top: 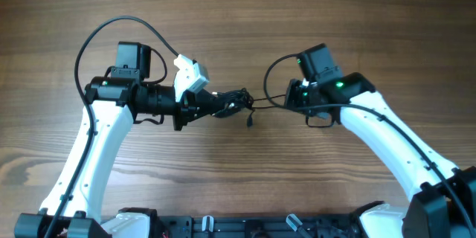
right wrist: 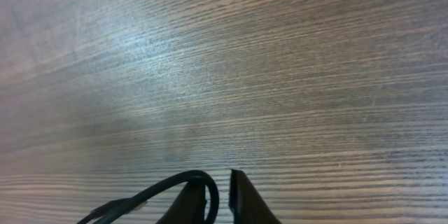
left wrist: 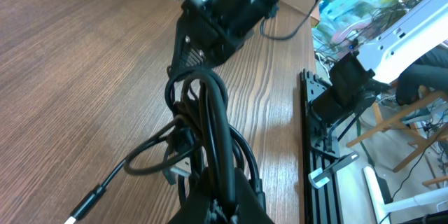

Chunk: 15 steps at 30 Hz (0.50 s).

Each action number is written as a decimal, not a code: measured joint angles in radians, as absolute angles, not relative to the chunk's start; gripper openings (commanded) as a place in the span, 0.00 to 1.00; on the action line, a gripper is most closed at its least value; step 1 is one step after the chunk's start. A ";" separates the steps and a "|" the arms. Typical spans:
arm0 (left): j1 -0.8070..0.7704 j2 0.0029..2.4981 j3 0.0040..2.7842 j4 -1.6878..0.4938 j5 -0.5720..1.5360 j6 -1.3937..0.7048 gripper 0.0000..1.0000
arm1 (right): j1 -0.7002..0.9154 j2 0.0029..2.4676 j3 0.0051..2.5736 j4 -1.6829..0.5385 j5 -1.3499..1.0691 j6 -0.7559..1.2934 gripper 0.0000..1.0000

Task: Untangle cables

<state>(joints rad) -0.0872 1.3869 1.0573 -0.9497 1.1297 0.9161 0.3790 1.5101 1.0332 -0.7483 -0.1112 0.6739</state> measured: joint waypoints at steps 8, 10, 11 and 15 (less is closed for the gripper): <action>-0.069 1.389 1.057 -0.962 1.146 0.916 0.06 | 0.269 1.515 1.021 -0.506 -0.423 0.420 1.00; -0.070 1.389 1.058 -0.961 1.128 0.916 1.00 | 0.269 1.515 1.019 -0.414 -0.574 0.341 1.00; -0.070 1.389 1.057 -0.958 1.089 0.918 1.00 | 0.269 1.515 1.019 -0.357 -0.649 0.317 1.00; -0.070 1.388 1.057 -0.962 0.916 0.920 1.00 | 0.269 1.515 1.019 -0.253 -0.765 0.312 1.00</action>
<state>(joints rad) -0.0700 1.3880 1.0573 -0.9615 0.9165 0.9199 0.2691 1.5150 1.0187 -0.2527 -0.7650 0.3119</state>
